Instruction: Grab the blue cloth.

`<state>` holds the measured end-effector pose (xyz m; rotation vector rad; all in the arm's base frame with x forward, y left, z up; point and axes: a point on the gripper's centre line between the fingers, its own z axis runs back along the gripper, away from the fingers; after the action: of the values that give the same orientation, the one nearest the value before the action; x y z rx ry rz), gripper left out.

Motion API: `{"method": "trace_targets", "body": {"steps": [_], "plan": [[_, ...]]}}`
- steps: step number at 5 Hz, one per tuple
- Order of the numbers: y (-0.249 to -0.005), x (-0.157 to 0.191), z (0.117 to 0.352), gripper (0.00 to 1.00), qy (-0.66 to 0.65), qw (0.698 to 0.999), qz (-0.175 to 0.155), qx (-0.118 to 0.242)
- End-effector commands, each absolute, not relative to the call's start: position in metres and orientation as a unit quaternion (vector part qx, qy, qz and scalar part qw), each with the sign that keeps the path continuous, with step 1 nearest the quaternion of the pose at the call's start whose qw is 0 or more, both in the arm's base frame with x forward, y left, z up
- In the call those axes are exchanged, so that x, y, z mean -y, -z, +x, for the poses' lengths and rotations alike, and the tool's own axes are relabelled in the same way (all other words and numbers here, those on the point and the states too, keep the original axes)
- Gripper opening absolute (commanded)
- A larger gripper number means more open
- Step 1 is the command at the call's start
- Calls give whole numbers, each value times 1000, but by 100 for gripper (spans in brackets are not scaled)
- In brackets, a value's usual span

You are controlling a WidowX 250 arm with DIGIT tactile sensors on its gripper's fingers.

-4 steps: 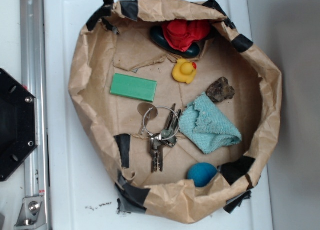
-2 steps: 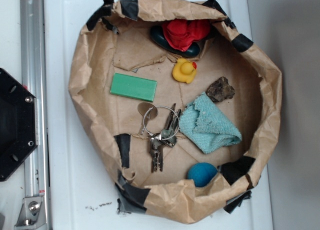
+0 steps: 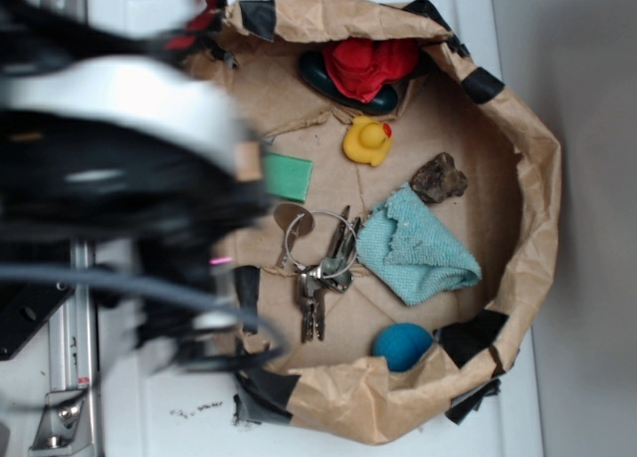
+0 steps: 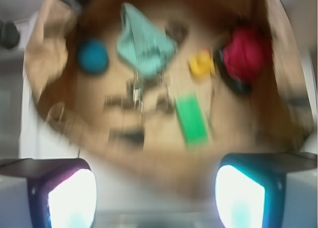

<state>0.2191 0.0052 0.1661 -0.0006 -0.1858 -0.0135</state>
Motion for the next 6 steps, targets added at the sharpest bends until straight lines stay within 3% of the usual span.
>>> {"method": "trace_targets", "body": {"steps": [1, 2, 3, 4, 6], "plan": [[-133, -10, 274, 100, 36, 993, -11, 113], [-104, 6, 288, 100, 87, 988, 5, 125], [-85, 18, 303, 100, 123, 982, 42, 138], [-81, 22, 319, 100, 221, 958, 51, 177], [-55, 19, 327, 100, 282, 946, 12, 160]]}}
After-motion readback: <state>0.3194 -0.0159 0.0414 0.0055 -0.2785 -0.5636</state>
